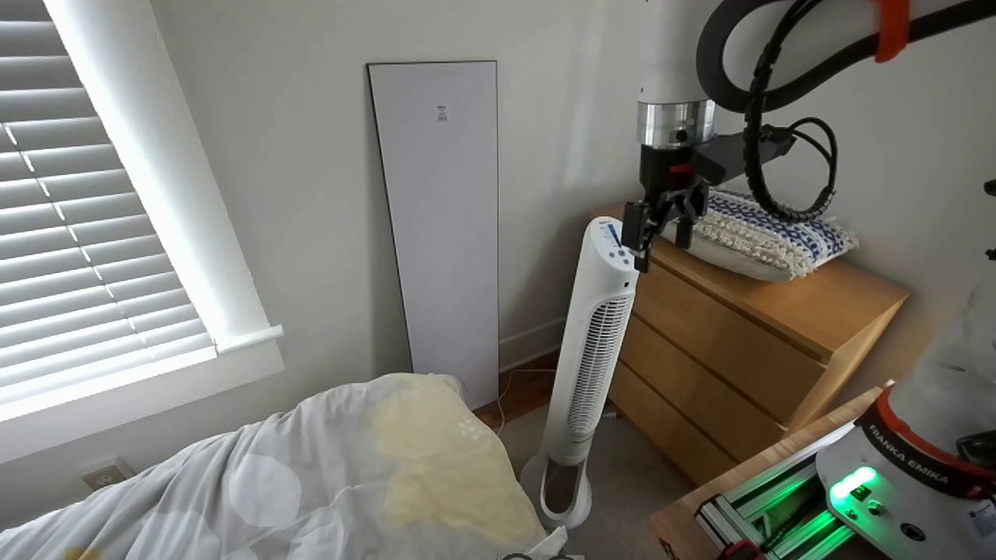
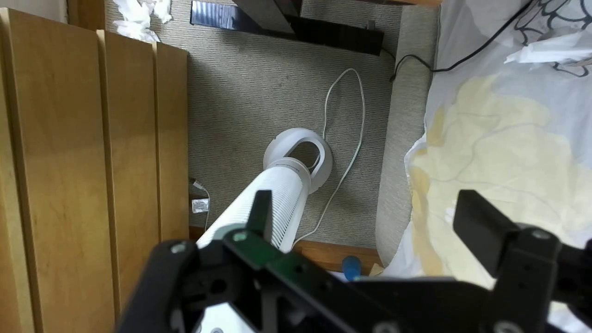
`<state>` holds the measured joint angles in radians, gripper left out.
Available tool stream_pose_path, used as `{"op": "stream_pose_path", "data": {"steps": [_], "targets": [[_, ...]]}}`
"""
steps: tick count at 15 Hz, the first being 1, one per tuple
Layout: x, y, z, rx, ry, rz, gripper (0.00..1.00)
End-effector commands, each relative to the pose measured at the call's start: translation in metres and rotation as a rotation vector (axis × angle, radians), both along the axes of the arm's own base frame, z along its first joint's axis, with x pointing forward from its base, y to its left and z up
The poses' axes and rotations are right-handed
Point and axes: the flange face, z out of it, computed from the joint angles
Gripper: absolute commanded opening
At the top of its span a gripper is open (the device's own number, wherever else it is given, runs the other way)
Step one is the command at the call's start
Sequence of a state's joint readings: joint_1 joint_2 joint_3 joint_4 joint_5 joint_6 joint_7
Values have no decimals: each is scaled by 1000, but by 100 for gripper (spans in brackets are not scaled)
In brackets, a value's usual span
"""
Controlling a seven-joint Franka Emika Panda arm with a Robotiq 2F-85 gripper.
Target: Put the napkin box on the cabinet on the right
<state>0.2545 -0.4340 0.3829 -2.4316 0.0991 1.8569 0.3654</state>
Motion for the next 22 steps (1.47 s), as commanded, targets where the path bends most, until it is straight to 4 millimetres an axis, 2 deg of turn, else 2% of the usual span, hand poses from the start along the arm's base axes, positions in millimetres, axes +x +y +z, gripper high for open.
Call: {"op": "stream_pose_path", "data": {"steps": [1,8,10,13,17,22], "targets": [[0,0,1,-1,1,0,100],[1,0,0,0,2,0,100],[5,11,-9,19,26,73,100],[9,32,-31,78,41,164,100],[13,70,-65,203,13,307,100],[0,116,-126,344,63,474,100]]}}
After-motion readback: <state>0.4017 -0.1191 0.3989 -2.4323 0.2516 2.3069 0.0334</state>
